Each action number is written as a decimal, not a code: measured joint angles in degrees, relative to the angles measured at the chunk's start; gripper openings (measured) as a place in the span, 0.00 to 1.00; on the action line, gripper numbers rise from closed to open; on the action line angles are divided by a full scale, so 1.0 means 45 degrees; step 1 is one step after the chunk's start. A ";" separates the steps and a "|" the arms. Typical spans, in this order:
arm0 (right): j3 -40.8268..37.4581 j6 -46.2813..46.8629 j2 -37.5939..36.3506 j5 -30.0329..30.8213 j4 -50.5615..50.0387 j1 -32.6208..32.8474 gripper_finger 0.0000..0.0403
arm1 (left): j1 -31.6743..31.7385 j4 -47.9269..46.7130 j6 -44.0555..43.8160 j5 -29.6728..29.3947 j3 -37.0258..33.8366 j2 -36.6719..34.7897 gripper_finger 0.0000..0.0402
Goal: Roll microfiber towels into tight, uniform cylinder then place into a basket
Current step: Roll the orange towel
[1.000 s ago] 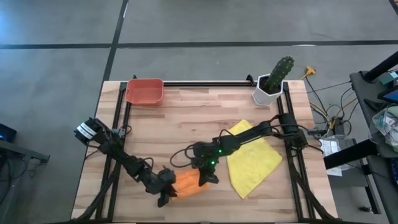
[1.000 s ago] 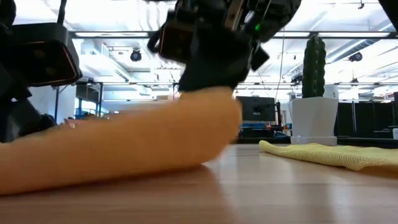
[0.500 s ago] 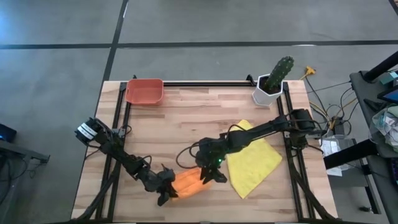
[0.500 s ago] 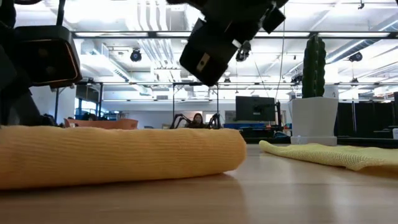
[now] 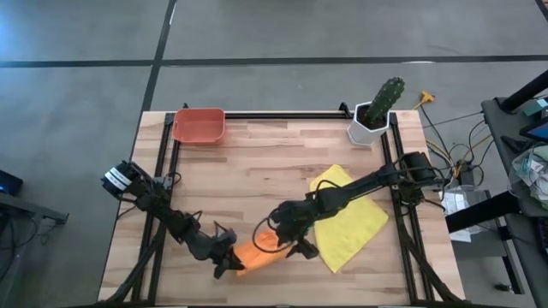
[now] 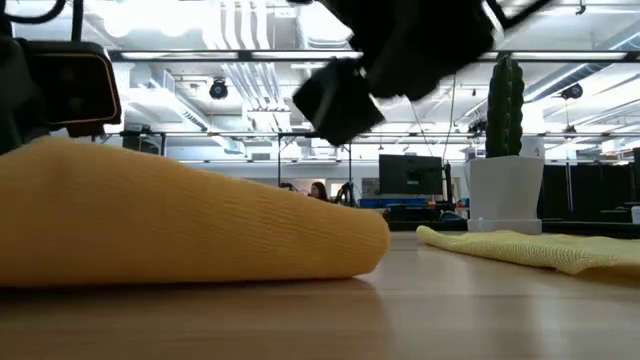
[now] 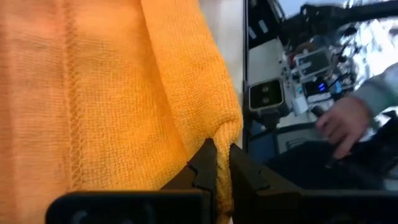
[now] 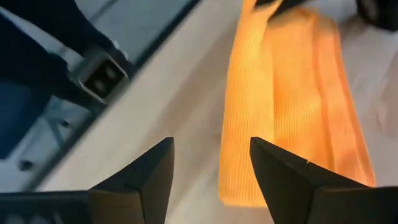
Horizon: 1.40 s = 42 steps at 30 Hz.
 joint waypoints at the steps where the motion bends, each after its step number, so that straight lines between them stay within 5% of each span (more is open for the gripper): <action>1: -0.0156 -0.0142 0.0005 0.0252 0.0012 0.0018 0.51 | -0.0029 0.0238 -0.0121 -0.0016 -0.0160 0.0000 0.00; 13: -0.1814 0.0550 0.0671 0.1080 0.3997 0.0428 0.52 | -0.0294 0.0672 -0.0309 -0.0507 -0.0595 -0.0015 0.00; 29: -0.0544 -0.0202 0.2021 0.7053 0.3943 0.1489 0.52 | -0.0640 0.0595 -0.0586 -0.1324 -0.0582 -0.0024 0.00; 42: -0.0496 -0.0553 0.2603 0.7132 0.3961 0.1523 0.52 | -0.0724 0.0640 -0.0586 -0.1253 -0.0557 -0.0024 0.00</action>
